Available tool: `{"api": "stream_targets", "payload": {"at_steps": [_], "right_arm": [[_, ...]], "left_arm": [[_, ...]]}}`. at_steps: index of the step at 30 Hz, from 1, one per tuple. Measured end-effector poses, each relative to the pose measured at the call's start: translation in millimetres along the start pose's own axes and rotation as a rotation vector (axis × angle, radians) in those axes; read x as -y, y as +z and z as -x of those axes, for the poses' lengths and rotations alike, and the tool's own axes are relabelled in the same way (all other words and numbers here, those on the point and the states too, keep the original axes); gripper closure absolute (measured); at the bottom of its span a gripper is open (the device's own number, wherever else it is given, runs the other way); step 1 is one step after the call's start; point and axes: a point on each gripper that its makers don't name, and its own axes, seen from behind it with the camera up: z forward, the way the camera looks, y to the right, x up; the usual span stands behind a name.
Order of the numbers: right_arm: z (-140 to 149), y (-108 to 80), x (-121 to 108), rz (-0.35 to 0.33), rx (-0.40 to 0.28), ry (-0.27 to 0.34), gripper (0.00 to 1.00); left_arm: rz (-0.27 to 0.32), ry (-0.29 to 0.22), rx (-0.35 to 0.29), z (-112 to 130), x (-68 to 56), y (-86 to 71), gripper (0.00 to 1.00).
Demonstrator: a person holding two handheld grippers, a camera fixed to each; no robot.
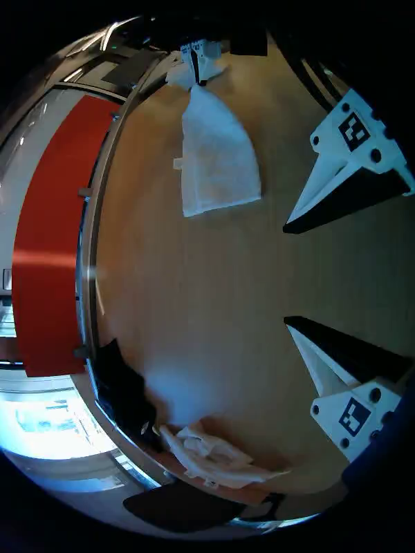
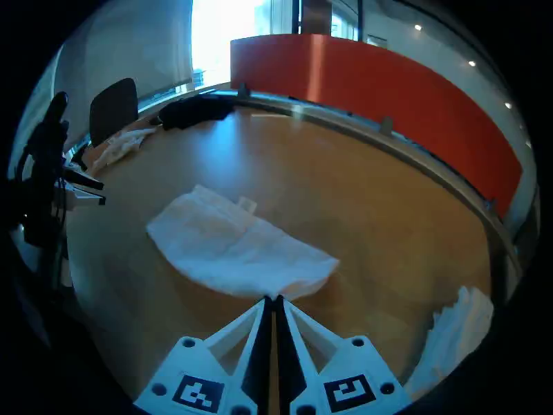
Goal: Fold towel
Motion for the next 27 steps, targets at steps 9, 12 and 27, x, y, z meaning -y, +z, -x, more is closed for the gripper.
{"api": "stream_targets", "payload": {"at_steps": [9, 12, 27], "right_arm": [[-30.9, -22.5, -3.5, 0.020, -0.052, -0.045, 0.92], [-37.4, -27.0, -5.2, 0.026, -0.063, -0.056, 0.92], [-48.0, -40.7, -15.3, 0.044, -0.070, -0.082, 0.93]], "left_arm": [[0.004, 0.007, -0.006, -3.7, -3.3, -1.6, 0.12], [0.007, 0.010, -0.009, -5.3, -4.9, -2.0, 0.12], [0.010, 0.020, -0.012, -7.6, -5.9, -2.5, 0.12]]}}
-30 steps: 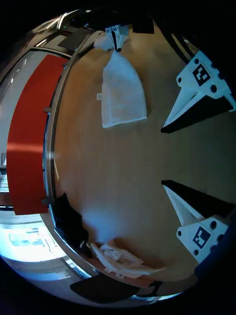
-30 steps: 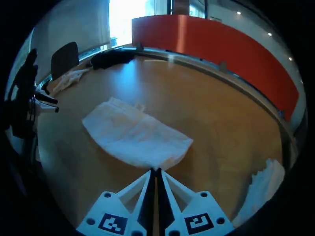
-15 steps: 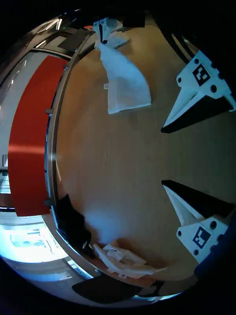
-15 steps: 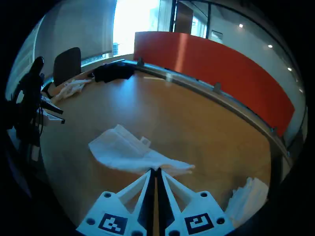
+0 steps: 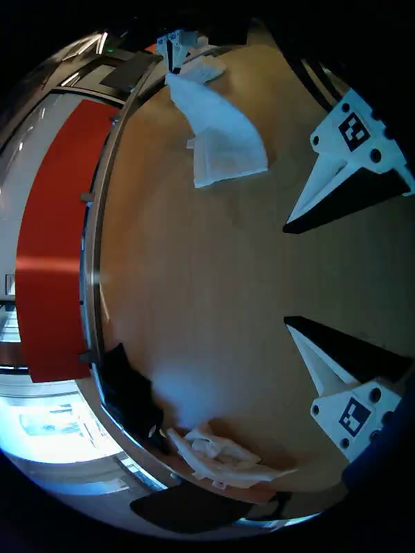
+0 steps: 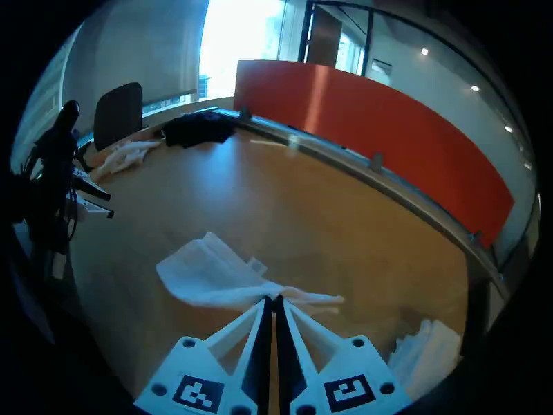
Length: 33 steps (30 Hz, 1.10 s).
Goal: Fold towel
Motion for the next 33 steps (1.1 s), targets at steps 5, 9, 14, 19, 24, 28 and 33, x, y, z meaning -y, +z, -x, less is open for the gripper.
{"api": "stream_targets", "payload": {"at_steps": [5, 9, 14, 19, 24, 28, 33], "right_arm": [[-3.6, 2.4, 3.6, -0.012, -0.001, -0.011, 0.93], [-7.7, 7.9, 10.9, -0.031, -0.002, -0.026, 0.93], [-12.9, 16.8, 25.8, -0.062, -0.002, -0.052, 0.94], [-19.9, 28.2, 45.9, -0.105, -0.003, -0.074, 0.94], [-26.5, 39.9, 68.7, -0.150, -0.002, -0.097, 0.94], [-31.7, 49.1, 88.1, -0.188, 0.000, -0.118, 0.95], [-34.4, 57.6, 114.1, -0.241, 0.007, -0.142, 0.95]], "left_arm": [[0.002, 0.001, -0.001, -0.1, -1.4, -0.2, 0.12], [0.004, 0.002, -0.004, -1.0, -2.0, -0.5, 0.12], [0.003, 0.000, -0.008, -2.9, -1.4, -1.4, 0.12], [-0.002, -0.005, -0.011, -3.9, 1.6, -2.6, 0.12], [-0.008, -0.012, -0.013, -3.8, 4.7, -3.7, 0.12], [-0.013, -0.019, -0.013, -3.0, 8.2, -4.7, 0.12], [-0.021, -0.028, -0.011, -1.3, 13.2, -5.1, 0.12]]}}
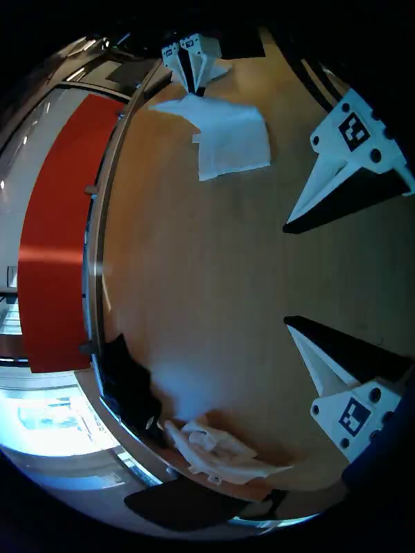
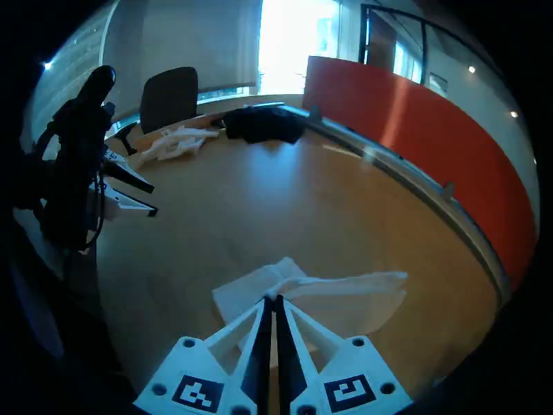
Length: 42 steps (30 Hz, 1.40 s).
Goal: Fold towel
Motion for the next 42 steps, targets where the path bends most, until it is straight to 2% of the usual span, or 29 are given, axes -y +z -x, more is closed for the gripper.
{"api": "stream_targets", "payload": {"at_steps": [1, 3, 9, 23, 42], "right_arm": [[0.3, 2.6, 4.1, -0.008, 0.004, -0.004, 0.95], [1.5, 6.9, 10.3, -0.020, 0.013, -0.009, 0.88], [9.9, 11.7, 13.0, -0.022, 0.034, 0.016, 0.28], [33.4, 4.1, 3.3, 0.009, 0.056, 0.064, 0.26], [91.0, 8.2, 7.7, 0.027, 0.139, 0.117, 0.26]], "left_arm": [[-0.001, -0.002, 0.001, 0.5, 1.0, 0.1, 0.12], [-0.004, -0.006, 0.002, 1.2, 2.5, 0.5, 0.12], [-0.008, -0.007, 0.006, 2.8, 5.5, 2.1, 0.12], [-0.005, -0.001, 0.003, -0.2, 4.4, 2.2, 0.12], [-0.003, 0.001, 0.005, 0.7, 1.0, 1.2, 0.12]]}}
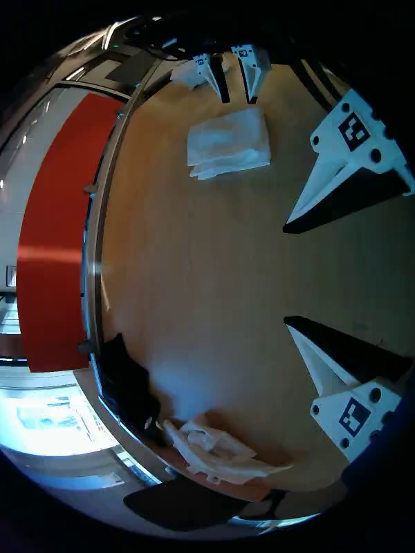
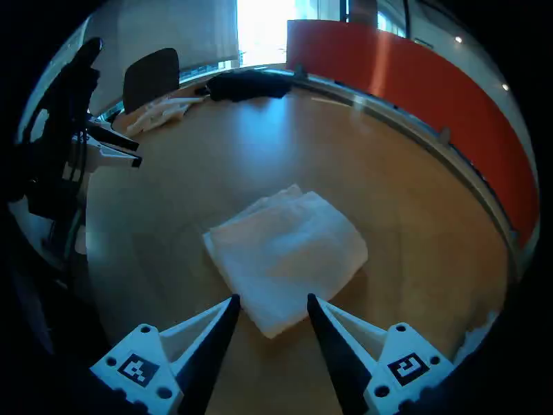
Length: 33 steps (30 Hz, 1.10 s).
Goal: Fold towel
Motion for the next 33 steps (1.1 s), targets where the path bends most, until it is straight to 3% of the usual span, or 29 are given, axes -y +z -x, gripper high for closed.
{"api": "stream_targets", "payload": {"at_steps": [11, 19, 27, 33], "right_arm": [[39.0, 8.6, 1.9, 0.004, 0.077, 0.010, 0.26], [44.6, 12.8, 0.9, 0.006, 0.087, 0.019, 0.30], [51.4, 16.8, -3.7, 0.019, 0.106, 0.022, 0.50], [52.7, 17.5, -4.1, 0.019, 0.104, 0.043, 0.73]], "left_arm": [[0.001, -0.001, 0.000, 0.4, 0.7, -0.8, 0.12], [0.003, 0.002, 0.000, 0.2, -0.2, -0.4, 0.12], [0.004, 0.001, 0.000, -0.2, -0.9, 0.6, 0.12], [0.003, 0.003, 0.002, 0.5, -0.3, 1.2, 0.12]]}}
